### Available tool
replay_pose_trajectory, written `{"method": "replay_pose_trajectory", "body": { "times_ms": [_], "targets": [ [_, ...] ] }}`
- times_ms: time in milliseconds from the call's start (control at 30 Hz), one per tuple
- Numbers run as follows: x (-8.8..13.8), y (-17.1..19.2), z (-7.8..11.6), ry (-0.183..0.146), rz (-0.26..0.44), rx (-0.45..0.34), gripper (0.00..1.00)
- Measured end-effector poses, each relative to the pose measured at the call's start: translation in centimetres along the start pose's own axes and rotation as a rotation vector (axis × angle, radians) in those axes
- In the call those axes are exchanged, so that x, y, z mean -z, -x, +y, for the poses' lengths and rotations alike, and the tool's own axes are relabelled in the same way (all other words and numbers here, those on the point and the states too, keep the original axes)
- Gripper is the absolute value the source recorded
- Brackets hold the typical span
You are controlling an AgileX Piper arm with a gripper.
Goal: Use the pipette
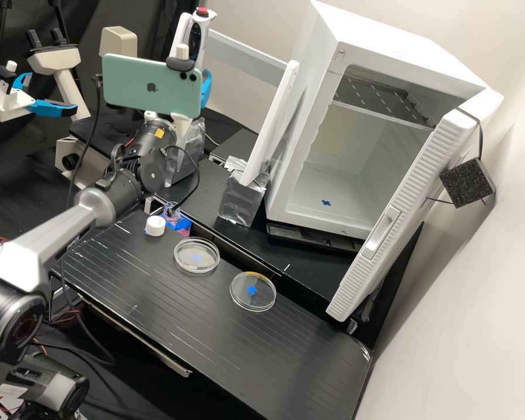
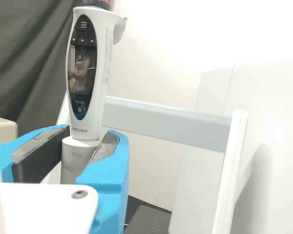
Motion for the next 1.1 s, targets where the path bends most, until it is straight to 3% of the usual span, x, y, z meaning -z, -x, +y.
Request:
{"method": "replay_pose_trajectory", "body": {
  "times_ms": [100, 567, 767, 933, 967, 1000, 1100],
  "targets": [
    [0.6, -1.6, 0.5, 0.034, -0.021, 0.011, 0.0],
    [-0.8, -7.4, 0.2, 0.03, -0.186, 0.051, 0.0],
    [-0.9, -8.5, 0.6, 0.031, -0.2, 0.039, 0.0],
    [-0.9, -9.2, 1.7, -0.026, -0.253, 0.039, 0.0],
    [-1.1, -9.2, 1.8, -0.074, -0.269, 0.059, 0.0],
    [-1.3, -9.1, 1.7, -0.058, -0.274, 0.086, 0.0],
    [-1.4, -9.0, 0.6, -0.088, -0.242, 0.169, 0.0]
  ]
}}
